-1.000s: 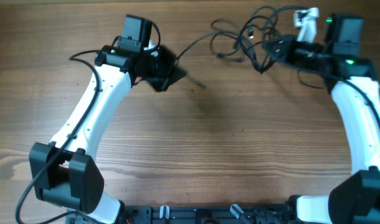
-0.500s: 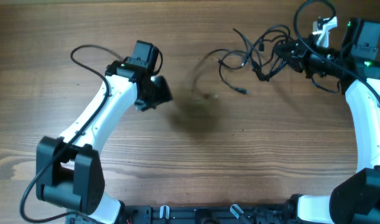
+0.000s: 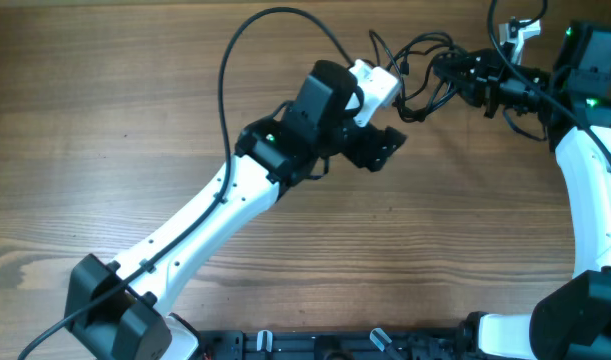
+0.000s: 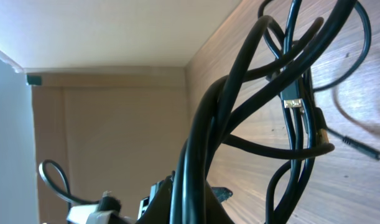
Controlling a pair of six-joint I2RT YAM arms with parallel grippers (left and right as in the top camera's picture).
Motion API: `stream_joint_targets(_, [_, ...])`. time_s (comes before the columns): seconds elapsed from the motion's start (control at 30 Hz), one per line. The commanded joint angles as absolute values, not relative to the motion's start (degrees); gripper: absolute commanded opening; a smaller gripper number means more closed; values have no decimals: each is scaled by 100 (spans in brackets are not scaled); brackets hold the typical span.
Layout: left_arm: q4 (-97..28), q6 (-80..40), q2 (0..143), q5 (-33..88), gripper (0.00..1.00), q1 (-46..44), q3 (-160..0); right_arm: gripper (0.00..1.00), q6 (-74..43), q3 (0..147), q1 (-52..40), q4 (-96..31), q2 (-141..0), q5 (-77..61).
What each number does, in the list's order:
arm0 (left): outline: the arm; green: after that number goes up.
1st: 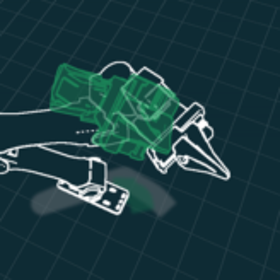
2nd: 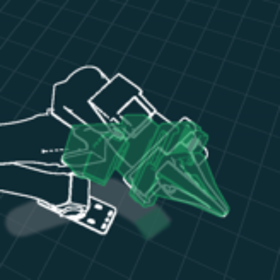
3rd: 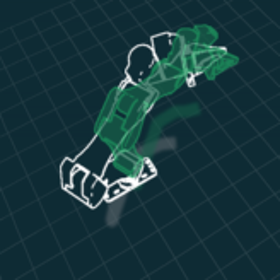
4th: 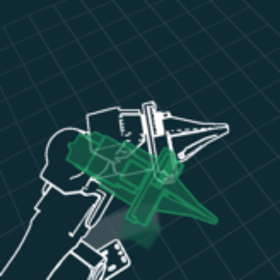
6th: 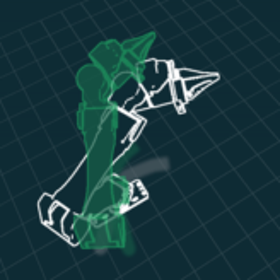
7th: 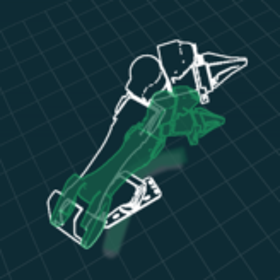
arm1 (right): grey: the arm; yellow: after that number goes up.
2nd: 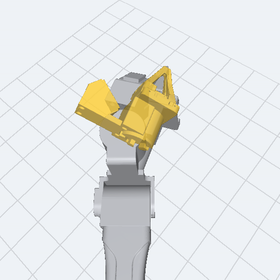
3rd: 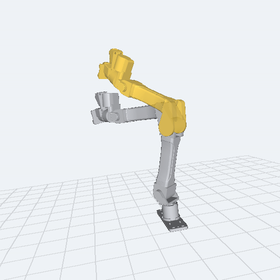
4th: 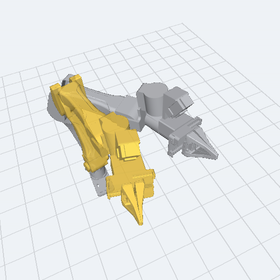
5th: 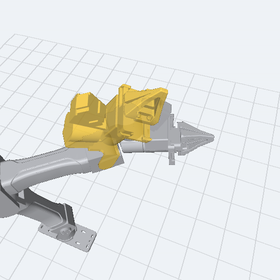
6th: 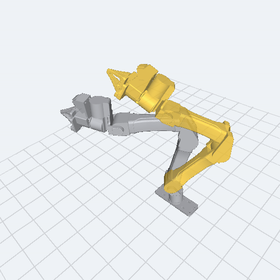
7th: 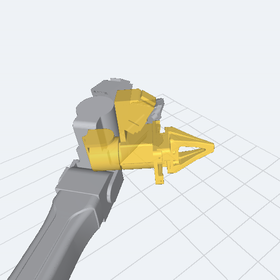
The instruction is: Untangle cables
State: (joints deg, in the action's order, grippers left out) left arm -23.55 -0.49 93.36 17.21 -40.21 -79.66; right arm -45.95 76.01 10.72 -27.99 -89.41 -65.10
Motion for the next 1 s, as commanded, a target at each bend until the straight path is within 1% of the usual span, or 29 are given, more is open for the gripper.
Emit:
stream_joint_targets(0.0, [-1780,305,9382,1885,83,-4209,-7983,4,-4694,7725,1090,-2740,-8943,-6936])
stream_joint_targets(0.17, [-1540,301,9421,1883,82,-4456,-7983,4,-4713,7725,1090,-2718,-8947,-7223])
stream_joint_targets(0.27, [-1352,298,9631,1883,79,-4491,-7983,4,-4790,7725,1083,-2644,-8947,-7446])
stream_joint_targets(0.3, [-1225,281,9714,1885,74,-4491,-7983,4,-4803,7725,1083,-2587,-8947,-7542])
stream_joint_targets(0.4, [-1013,257,9795,1887,41,-4491,-7983,4,-4847,7725,1083,-2545,-8947,-7557])
stream_joint_targets(0.5, [-880,257,9795,1885,28,-4488,-7983,4,-4963,7725,1083,-2532,-8947,-7555])
stream_joint_targets(0.53, [-797,257,9795,1885,26,-4488,-7983,4,-4982,7725,1083,-2526,-8947,-7557])
stream_joint_targets(0.6, [-489,255,9795,1885,26,-4491,-7983,4,-4995,7725,1083,-2530,-8947,-7585])
stream_joint_targets(0.63, [-338,255,9795,1885,29,-4491,-7983,4,-4998,7725,1083,-2530,-8947,-7662])
stream_joint_targets(0.67, [-213,257,9795,1883,36,-4488,-7983,4,-5000,7725,1083,-2530,-8947,-7732])
stream_joint_targets(0.73, [-99,257,9806,1839,42,-4484,-7983,4,-5017,7725,1079,-2530,-8947,-7811])
stream_joint_targets(0.77, [-86,257,9821,1839,43,-4484,-7983,4,-5033,7725,1076,-2530,-8947,-7815])
stream_joint_targets(0.87, [-99,60,9839,1865,44,-4497,-7983,4,-5280,7725,1068,-2331,-8947,-7959])
stream_joint_targets(0.9, [-99,-67,9839,1865,43,-4510,-7983,4,-5336,7725,1068,-2224,-8947,-7981])
stream_joint_targets(0.93, [-110,-67,9839,1865,37,-4530,-7983,4,-5387,7725,1068,-2132,-8947,-7981])
stream_joint_targets(0.97, [-154,-67,9839,1868,21,-4554,-7983,4,-5428,7725,1068,-2018,-8947,-7981])
